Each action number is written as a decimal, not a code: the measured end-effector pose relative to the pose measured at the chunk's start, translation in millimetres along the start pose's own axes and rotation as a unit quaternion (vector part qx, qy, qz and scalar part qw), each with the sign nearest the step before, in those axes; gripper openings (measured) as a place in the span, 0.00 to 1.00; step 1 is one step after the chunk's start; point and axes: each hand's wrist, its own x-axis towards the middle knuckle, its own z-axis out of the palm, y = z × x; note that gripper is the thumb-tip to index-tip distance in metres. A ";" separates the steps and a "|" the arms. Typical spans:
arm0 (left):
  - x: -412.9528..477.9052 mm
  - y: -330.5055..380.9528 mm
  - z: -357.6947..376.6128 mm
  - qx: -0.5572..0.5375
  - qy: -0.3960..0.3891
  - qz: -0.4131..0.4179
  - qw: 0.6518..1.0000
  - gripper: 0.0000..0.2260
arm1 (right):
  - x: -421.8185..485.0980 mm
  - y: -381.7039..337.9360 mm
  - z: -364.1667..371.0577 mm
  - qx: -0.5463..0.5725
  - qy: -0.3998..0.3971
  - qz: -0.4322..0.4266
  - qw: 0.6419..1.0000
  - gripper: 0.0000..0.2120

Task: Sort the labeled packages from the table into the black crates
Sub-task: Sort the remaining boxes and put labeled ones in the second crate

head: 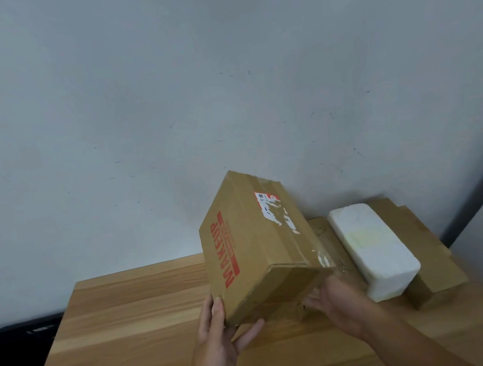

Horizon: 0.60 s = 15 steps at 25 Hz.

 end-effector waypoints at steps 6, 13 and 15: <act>-9.2 -5.5 16.5 0.042 -0.019 0.008 0.999 0.24 | 1.8 13.7 6.1 0.088 -0.161 0.053 0.982 0.26; -11.3 28.9 22.2 0.367 -0.008 0.295 0.882 0.32 | 2.4 14.5 1.3 0.126 -0.102 0.042 0.986 0.26; -8.7 44.8 30.1 0.414 -0.050 0.363 0.833 0.26 | 1.5 14.5 3.7 0.104 -0.116 0.033 0.987 0.21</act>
